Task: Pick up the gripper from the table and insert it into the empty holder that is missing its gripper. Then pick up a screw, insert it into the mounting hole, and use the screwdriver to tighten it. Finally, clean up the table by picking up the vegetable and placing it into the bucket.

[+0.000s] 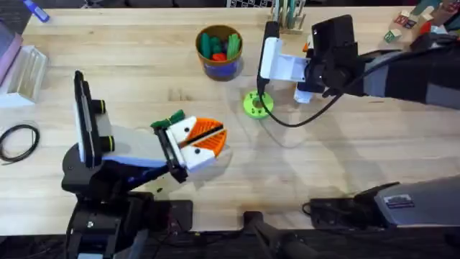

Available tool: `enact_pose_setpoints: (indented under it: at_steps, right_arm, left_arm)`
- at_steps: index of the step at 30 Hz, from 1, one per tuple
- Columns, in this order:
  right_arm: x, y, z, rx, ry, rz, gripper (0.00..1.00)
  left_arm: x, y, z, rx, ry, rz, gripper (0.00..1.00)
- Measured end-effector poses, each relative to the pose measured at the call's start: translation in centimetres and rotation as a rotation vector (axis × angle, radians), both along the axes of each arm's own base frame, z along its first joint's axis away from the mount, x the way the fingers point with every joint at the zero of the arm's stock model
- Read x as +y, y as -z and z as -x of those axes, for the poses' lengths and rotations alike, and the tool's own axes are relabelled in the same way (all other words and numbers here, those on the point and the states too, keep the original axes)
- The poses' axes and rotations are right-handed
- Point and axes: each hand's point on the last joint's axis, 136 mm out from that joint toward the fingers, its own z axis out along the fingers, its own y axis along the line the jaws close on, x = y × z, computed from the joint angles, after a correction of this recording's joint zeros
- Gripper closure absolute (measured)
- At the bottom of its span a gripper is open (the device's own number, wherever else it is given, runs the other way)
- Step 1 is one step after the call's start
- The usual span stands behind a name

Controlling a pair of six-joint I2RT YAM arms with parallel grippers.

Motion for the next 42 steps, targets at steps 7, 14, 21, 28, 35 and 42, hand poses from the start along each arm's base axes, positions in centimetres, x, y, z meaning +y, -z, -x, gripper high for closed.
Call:
enact_pose_setpoints:
  at_steps: [7, 14, 21, 28, 35, 42]
  right_arm:
    - [0.1, -1.1, 1.6, -0.001, 0.116, -0.135, 0.01]
    - [0.5, -7.9, 2.1, -0.165, 0.256, -0.366, 0.01]
    - [1.9, -12.6, 2.9, -0.243, 0.297, -0.619, 0.01]
    - [4.3, -13.6, 3.8, -0.19, 0.24, -0.768, 0.01]
    - [4.9, -13.6, 4.0, -0.167, 0.225, -0.804, 0.009]
    - [5.0, -13.6, 4.0, -0.163, 0.222, -0.808, 0.01]
  left_arm:
    - [0.0, 0.0, 0.0, 0.001, 0.0, 0.001, 0.02]
    - [0.1, -0.4, -0.3, -0.031, -0.016, 0.002, 0.013]
    - [2.3, -1.3, -3.2, 0.11, -0.248, 0.083, 0.013]
    - [5.5, -3.7, -4.6, 0.367, -0.514, 0.077, 0.013]
    - [8.2, -2.1, -6.2, 0.683, -0.685, -0.149, 0.013]
    - [10.1, 1.2, -9.4, 0.75, -0.703, -0.442, 0.013]
